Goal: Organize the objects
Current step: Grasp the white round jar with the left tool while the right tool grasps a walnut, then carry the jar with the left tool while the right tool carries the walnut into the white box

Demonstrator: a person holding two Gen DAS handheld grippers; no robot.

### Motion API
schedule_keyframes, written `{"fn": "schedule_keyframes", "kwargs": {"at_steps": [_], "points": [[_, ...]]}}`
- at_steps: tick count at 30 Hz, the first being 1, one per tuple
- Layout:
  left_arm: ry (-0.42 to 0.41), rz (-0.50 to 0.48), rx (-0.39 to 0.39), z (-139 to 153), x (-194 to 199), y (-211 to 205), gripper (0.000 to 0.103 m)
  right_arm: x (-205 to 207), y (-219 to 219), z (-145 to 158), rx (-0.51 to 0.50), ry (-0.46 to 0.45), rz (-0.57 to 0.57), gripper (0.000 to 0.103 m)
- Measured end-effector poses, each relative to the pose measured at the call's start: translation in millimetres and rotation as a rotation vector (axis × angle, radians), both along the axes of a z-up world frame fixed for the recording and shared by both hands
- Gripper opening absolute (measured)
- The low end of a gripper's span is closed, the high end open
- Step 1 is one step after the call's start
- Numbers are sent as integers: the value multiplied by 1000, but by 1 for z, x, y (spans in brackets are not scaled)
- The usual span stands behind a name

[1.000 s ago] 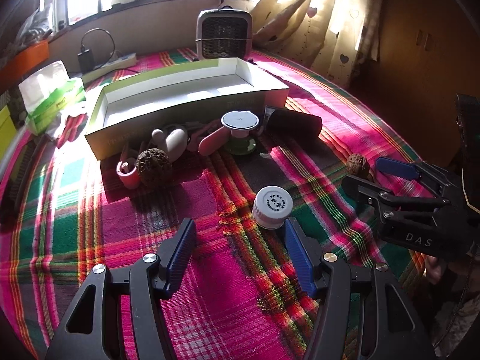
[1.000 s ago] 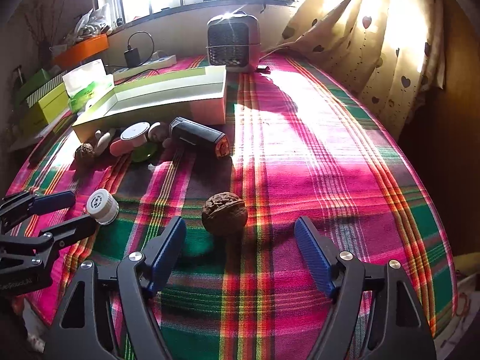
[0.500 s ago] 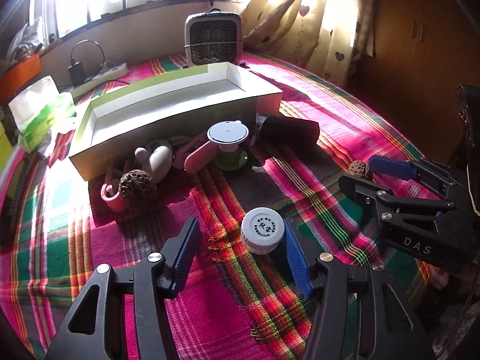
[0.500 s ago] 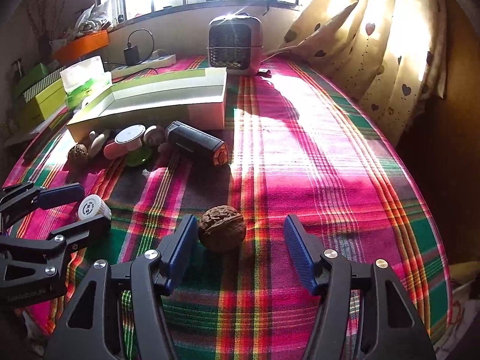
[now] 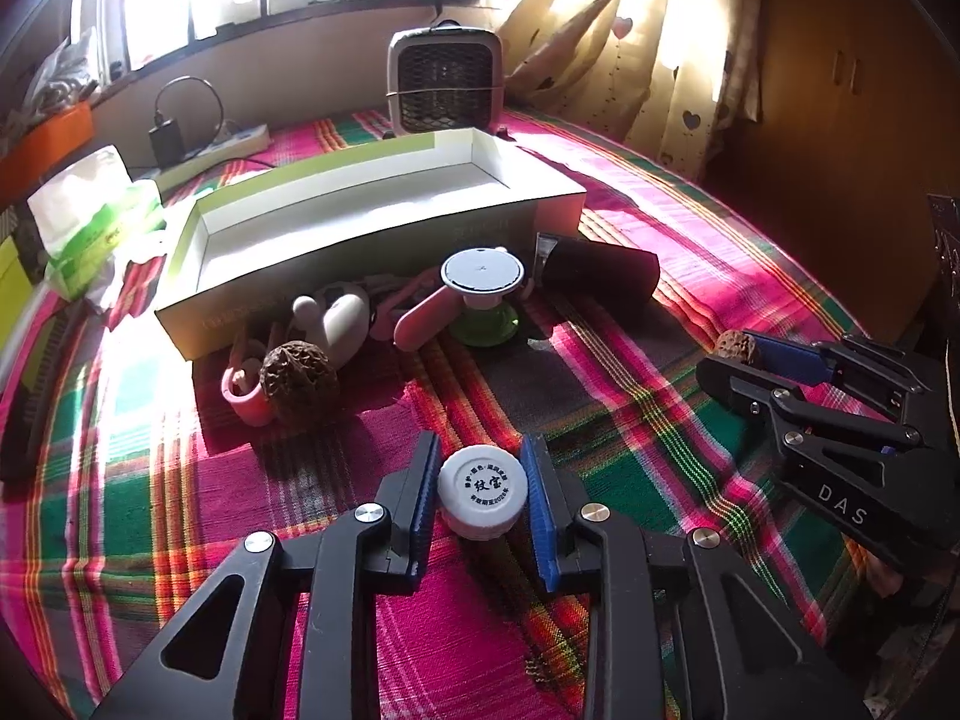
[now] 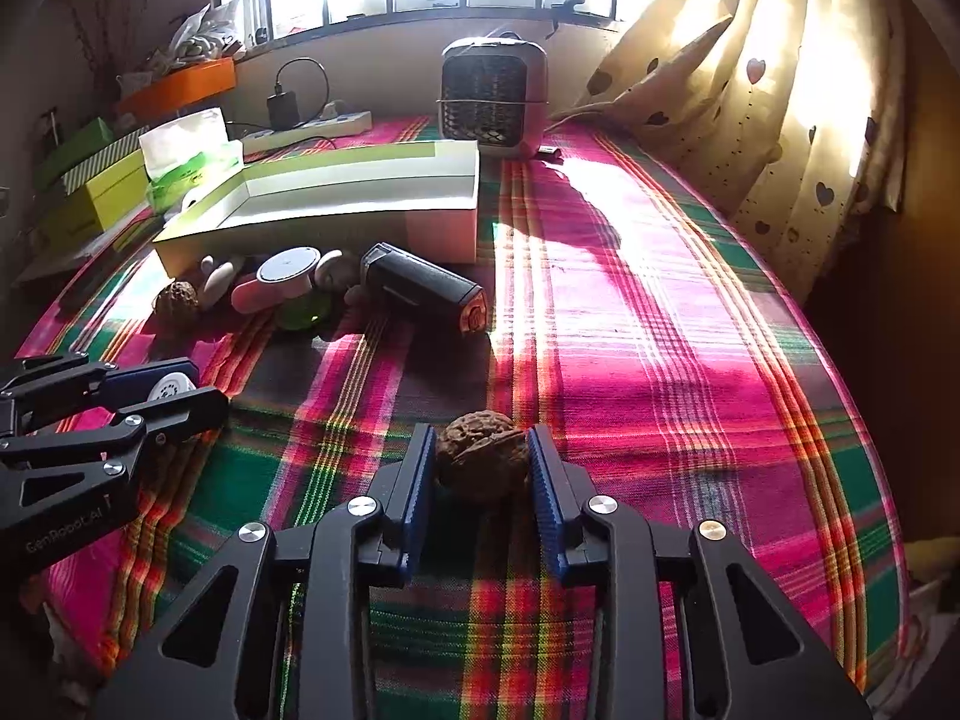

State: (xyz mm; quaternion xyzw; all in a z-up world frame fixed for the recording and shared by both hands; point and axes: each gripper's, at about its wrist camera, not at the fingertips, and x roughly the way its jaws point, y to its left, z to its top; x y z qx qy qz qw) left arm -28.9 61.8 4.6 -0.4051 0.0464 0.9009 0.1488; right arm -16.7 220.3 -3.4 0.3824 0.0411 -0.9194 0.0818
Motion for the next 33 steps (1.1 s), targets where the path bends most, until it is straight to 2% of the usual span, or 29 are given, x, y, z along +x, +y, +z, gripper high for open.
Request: {"fn": "schedule_keyframes", "kwargs": {"at_steps": [14, 33], "points": [[7, 9, 5, 4, -1, -5, 25, 1, -8, 3, -20, -4, 23, 32], [52, 34, 35, 37, -17, -31, 25, -20, -34, 39, -49, 51, 106, 32]]}}
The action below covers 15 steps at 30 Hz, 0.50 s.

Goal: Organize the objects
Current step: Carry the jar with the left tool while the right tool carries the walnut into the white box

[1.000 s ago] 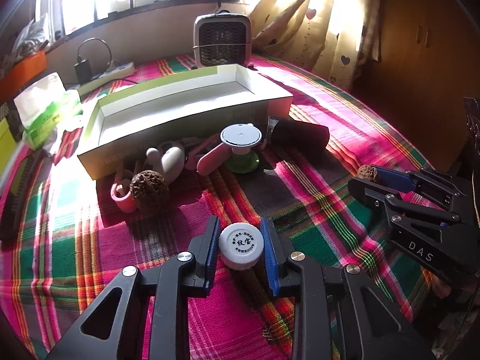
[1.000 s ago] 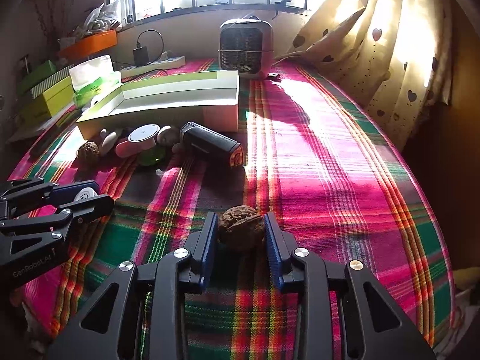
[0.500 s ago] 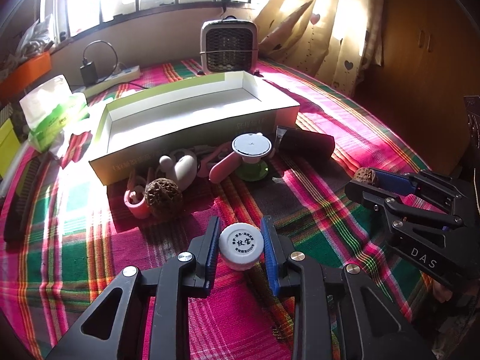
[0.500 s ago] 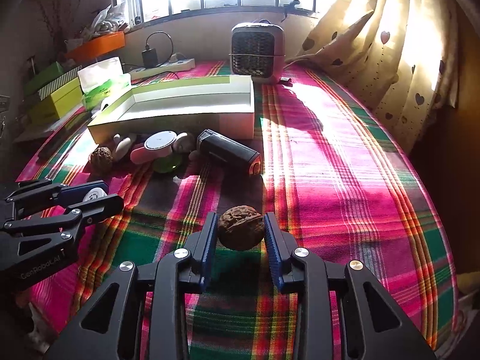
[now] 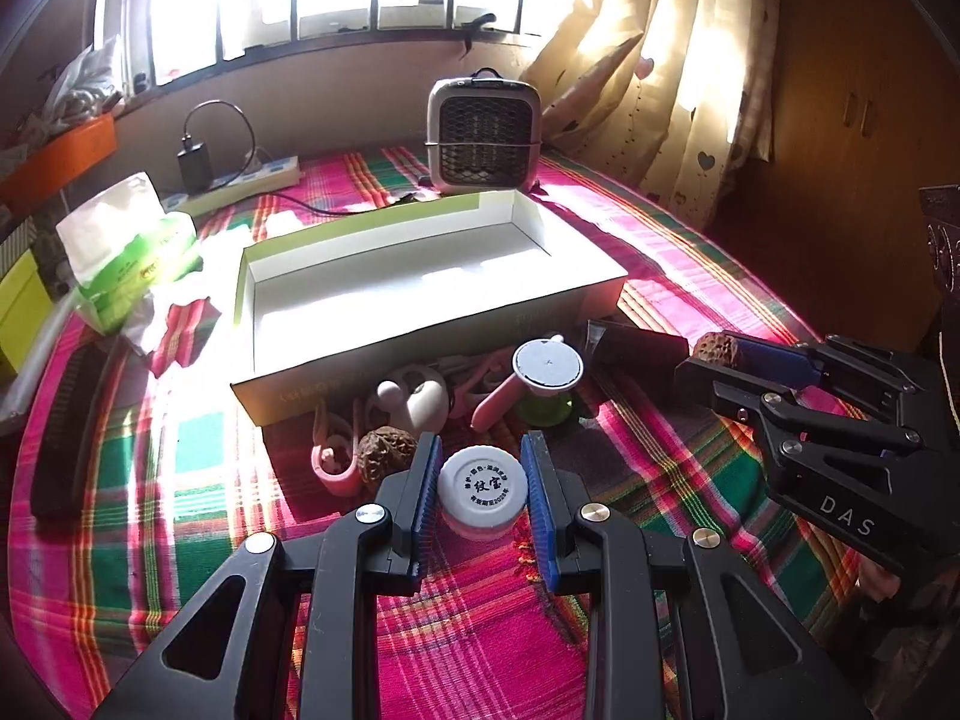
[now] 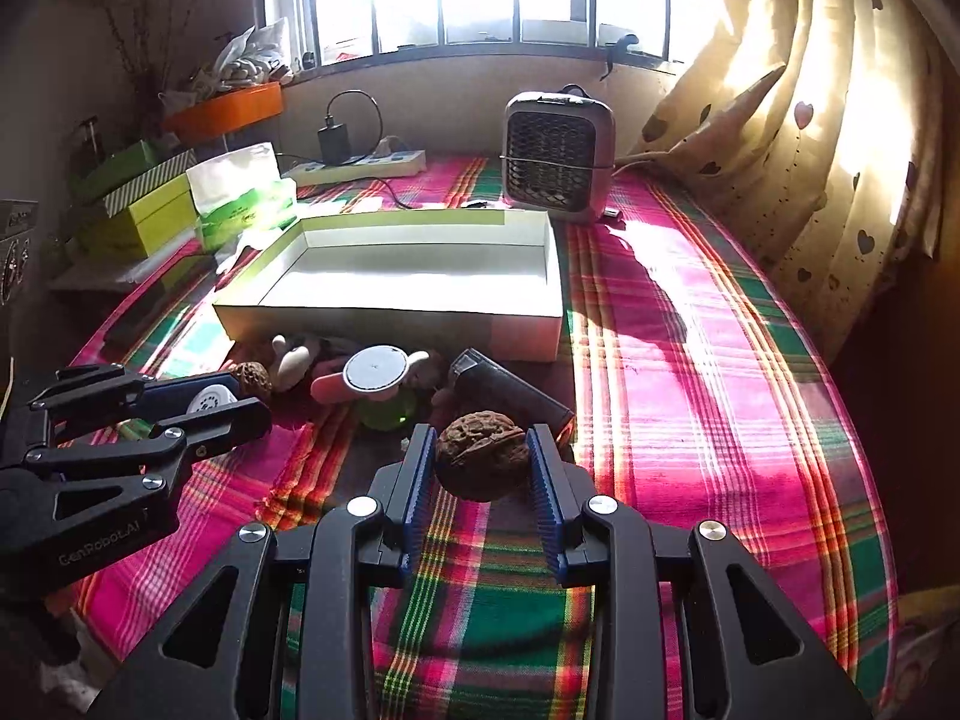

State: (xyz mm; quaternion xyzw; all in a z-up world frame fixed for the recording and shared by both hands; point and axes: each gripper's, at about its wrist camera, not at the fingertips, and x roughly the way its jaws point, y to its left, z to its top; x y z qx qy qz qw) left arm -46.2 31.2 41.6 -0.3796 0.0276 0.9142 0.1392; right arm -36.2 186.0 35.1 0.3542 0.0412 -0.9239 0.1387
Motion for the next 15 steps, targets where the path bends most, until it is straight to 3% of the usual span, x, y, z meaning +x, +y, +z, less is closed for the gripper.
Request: {"fn": "schedule_keyframes", "kwargs": {"at_steps": [15], "points": [[11, 60, 9, 23, -58, -33, 25, -59, -19, 26, -43, -13, 64, 32]]}}
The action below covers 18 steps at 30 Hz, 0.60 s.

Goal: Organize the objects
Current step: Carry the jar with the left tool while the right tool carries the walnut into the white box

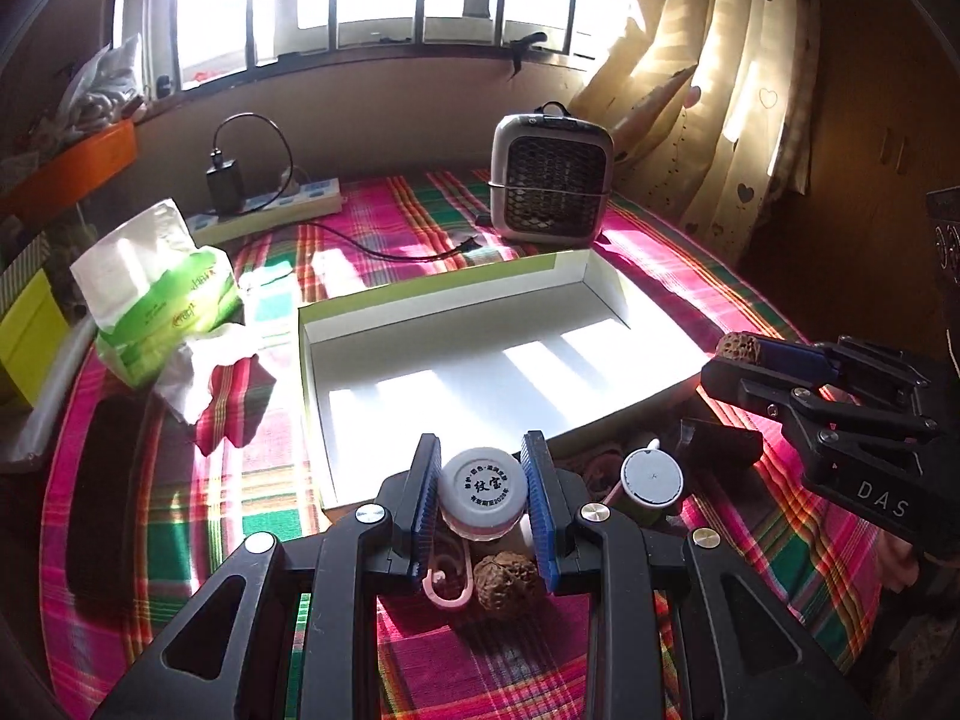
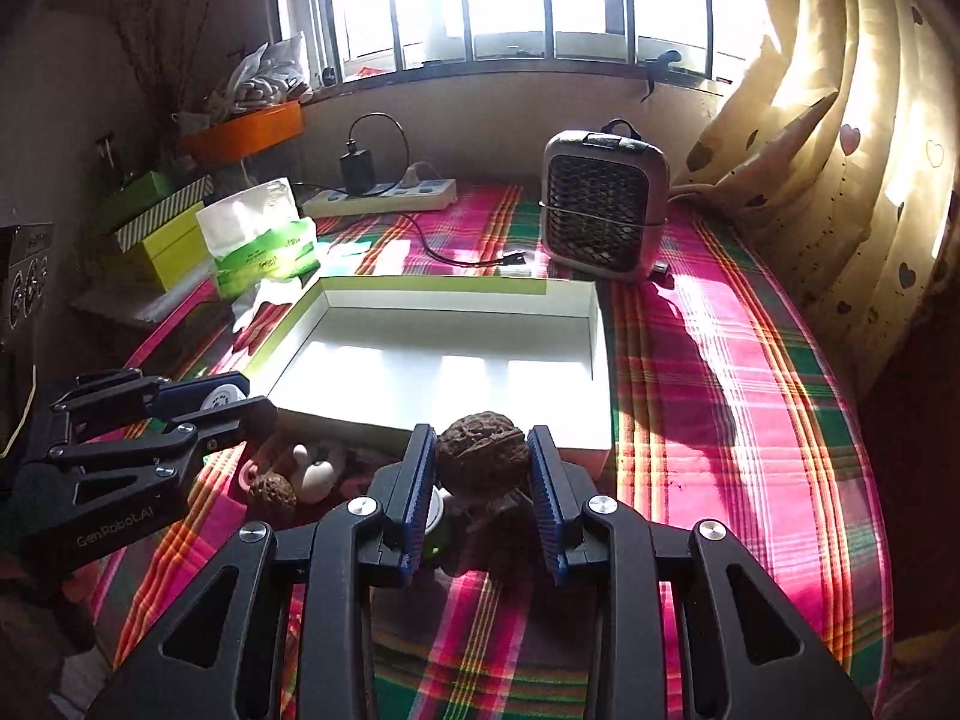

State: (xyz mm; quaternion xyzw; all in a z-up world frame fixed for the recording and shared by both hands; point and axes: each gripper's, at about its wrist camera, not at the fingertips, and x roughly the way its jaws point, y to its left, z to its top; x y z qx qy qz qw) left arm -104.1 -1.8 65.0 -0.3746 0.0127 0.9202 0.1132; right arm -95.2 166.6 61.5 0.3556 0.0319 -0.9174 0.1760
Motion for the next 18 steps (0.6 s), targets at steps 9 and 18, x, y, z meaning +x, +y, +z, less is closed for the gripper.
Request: {"fn": "schedule_keyframes", "kwargs": {"at_steps": [9, 18], "points": [[-27, 43, -18, -3, -48, -15, 25, -52, -18, 3, 24, -29, 32, 32], [-77, 64, -29, -17, -91, -20, 25, -106, -29, -20, 48, -115, 30, 32]]}}
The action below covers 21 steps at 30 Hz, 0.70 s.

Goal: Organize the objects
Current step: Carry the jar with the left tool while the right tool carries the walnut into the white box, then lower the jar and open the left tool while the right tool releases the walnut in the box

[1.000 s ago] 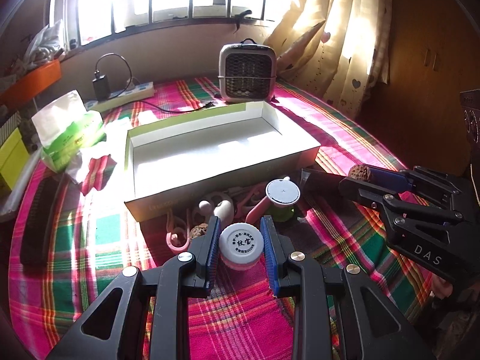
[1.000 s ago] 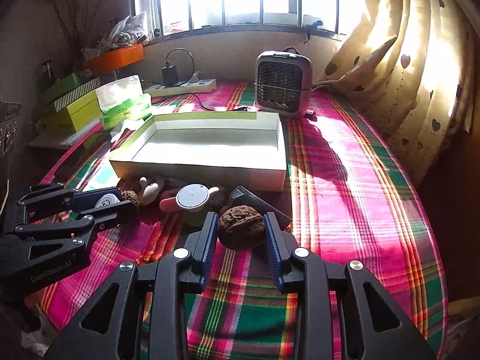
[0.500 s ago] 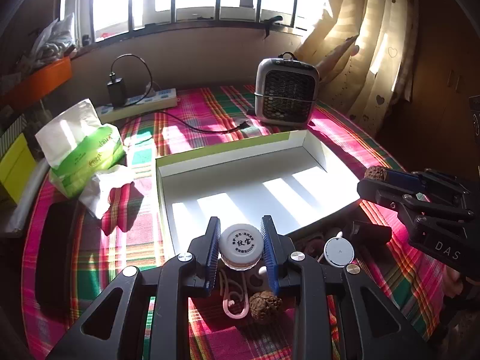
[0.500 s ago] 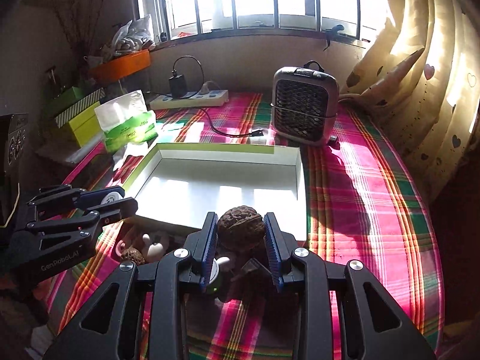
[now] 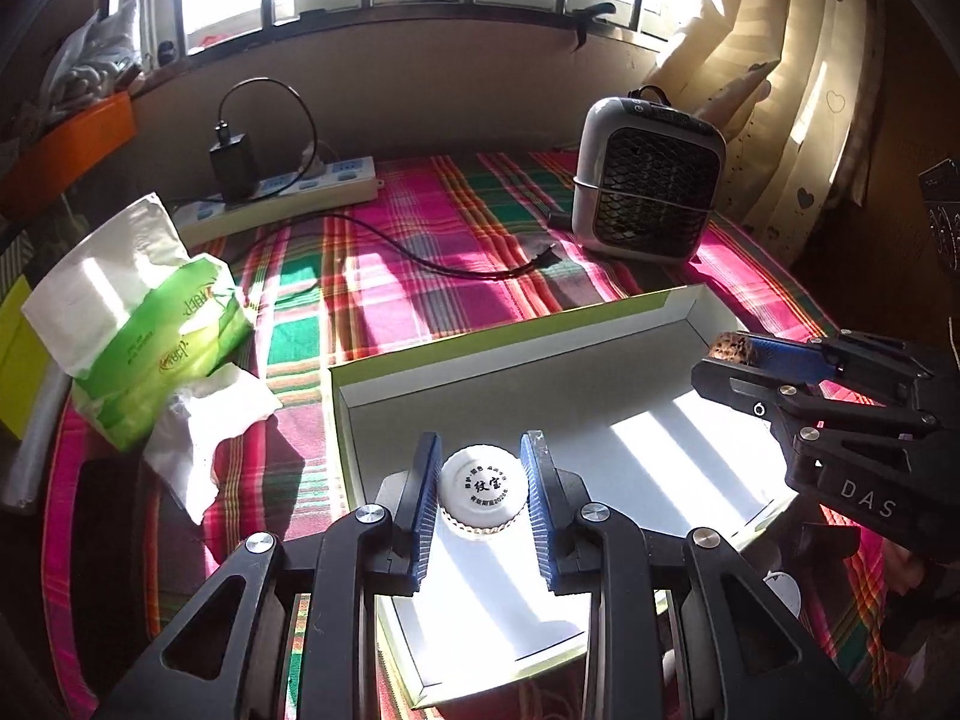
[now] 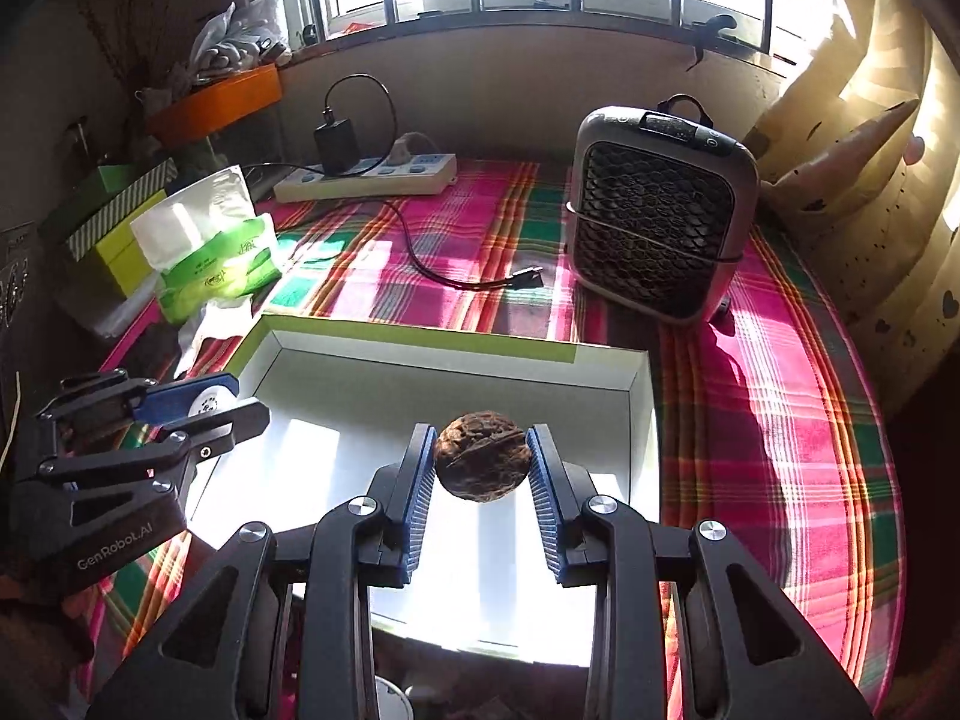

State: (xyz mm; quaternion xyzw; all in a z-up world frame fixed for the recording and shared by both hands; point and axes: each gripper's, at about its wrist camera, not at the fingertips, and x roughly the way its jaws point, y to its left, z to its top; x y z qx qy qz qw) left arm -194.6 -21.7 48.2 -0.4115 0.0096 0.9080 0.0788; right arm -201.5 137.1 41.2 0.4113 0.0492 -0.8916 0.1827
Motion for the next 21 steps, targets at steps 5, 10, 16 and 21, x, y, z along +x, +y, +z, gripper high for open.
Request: {"fn": "schedule_keyframes", "kwargs": {"at_steps": [5, 10, 16, 21], "points": [[-35, 7, -1, -10, -20, -2, 25, -23, -4, -11, 28, -35, -2, 32], [-61, 8, -8, -16, -35, -2, 25, -38, -9, -18, 52, -66, -3, 32], [-80, 4, -25, -21, -45, 1, 25, -47, -10, -22, 60, -81, -13, 32], [-98, 10, -22, -26, -50, -1, 25, -52, -10, -26, 71, -93, -26, 32]]}}
